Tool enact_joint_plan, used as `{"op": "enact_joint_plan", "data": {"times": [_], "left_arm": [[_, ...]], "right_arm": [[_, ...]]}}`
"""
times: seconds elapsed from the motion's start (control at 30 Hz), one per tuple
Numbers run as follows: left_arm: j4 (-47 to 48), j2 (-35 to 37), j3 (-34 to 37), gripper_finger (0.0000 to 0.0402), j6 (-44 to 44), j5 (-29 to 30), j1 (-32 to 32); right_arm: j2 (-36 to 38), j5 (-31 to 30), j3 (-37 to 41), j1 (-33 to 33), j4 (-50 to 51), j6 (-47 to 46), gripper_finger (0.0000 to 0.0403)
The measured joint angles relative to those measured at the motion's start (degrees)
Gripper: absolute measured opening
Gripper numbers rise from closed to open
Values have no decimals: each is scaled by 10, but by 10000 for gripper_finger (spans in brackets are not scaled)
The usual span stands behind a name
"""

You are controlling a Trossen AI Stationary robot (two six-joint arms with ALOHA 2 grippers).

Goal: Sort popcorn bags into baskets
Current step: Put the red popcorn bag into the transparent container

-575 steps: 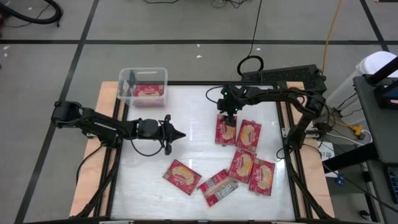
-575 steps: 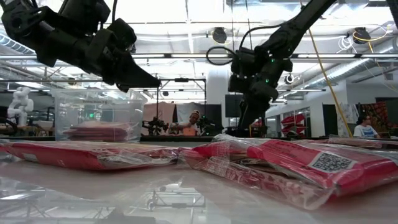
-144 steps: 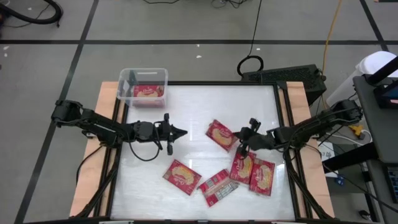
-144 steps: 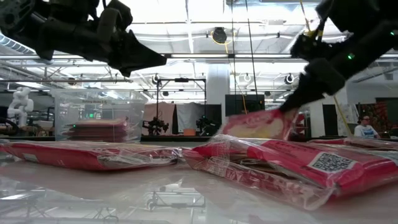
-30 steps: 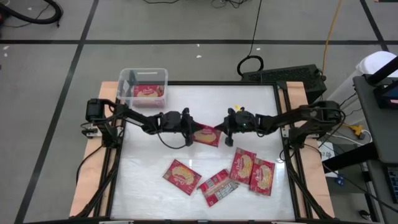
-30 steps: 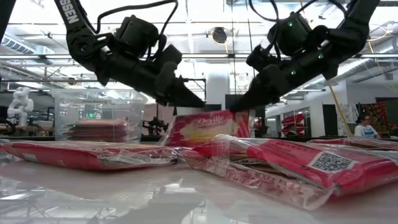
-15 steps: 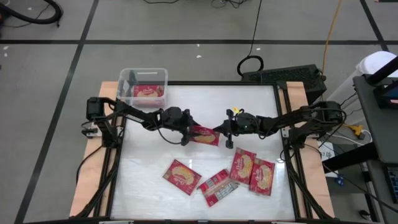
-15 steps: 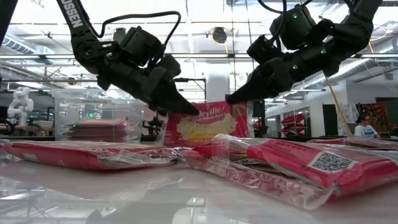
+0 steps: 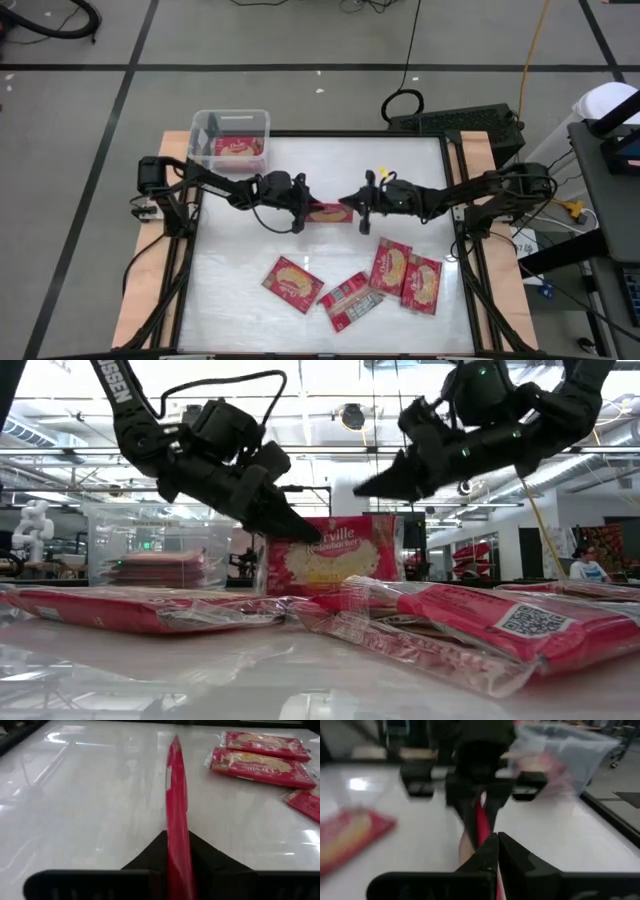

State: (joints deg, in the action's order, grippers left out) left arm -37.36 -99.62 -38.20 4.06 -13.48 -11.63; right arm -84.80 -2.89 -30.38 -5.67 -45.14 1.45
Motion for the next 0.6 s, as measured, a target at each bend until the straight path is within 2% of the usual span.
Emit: {"op": "enact_joint_plan", "data": {"times": [0.2, 0.33, 0.47, 0.6], "left_arm": [[19, 61, 0, 18, 23, 31, 15], [65, 103, 2, 22, 30, 53, 23], [89, 118, 3, 34, 26, 107, 38], [86, 120, 2, 18, 28, 135, 56]], "right_arm": [[49, -4, 0, 1, 53, -41, 49], [82, -39, 8, 3, 123, -71, 83], [83, -49, 32, 13, 130, -118, 113], [64, -73, 54, 25, 110, -157, 139]]}}
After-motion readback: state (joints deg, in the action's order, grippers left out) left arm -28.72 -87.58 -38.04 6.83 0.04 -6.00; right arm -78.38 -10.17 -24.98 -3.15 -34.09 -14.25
